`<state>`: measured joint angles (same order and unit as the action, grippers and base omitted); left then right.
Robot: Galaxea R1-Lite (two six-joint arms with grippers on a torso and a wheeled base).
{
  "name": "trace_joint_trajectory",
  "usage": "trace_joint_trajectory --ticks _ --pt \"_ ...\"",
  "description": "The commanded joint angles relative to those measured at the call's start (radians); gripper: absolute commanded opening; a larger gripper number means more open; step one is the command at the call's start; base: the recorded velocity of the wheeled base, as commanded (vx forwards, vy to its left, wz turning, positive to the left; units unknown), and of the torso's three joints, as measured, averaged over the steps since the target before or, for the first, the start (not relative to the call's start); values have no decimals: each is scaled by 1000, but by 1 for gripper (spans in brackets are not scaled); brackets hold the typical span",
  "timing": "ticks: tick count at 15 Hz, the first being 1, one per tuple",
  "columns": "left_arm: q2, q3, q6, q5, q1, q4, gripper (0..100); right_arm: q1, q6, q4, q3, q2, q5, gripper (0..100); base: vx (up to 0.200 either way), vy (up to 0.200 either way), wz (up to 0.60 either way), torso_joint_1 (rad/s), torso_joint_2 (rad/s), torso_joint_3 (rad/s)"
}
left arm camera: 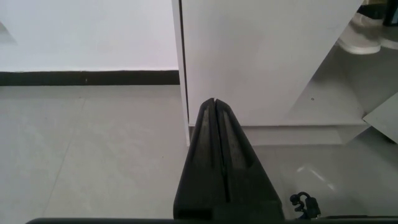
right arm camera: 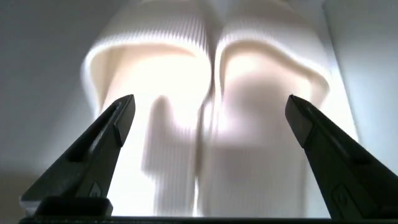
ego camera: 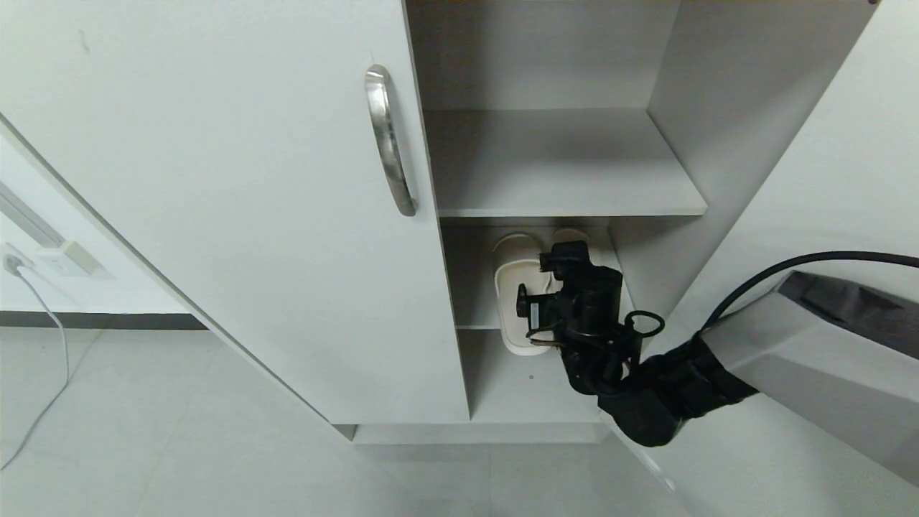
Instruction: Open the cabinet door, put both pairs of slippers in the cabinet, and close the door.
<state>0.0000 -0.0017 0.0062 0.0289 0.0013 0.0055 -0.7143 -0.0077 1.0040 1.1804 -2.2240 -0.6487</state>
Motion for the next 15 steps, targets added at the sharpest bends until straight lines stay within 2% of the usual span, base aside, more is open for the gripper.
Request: trace_joint_trajectory --ticks 1,4,10,15 --pt "2 0 0 0 0 -1 0 -60 2 64 -182 130 -3 100 0 0 0 0 0 0" --pt "0 0 -2 0 0 1 0 -88 11 180 -295 149 -9 100 0 0 0 0 0 0" --pt "2 0 0 -3 0 -1 0 -96 9 192 -309 147 -11 100 -200 0 0 2 0 3" --pt "0 0 0 5 0 -1 0 -96 9 194 -317 144 -9 100 0 0 0 0 0 0"
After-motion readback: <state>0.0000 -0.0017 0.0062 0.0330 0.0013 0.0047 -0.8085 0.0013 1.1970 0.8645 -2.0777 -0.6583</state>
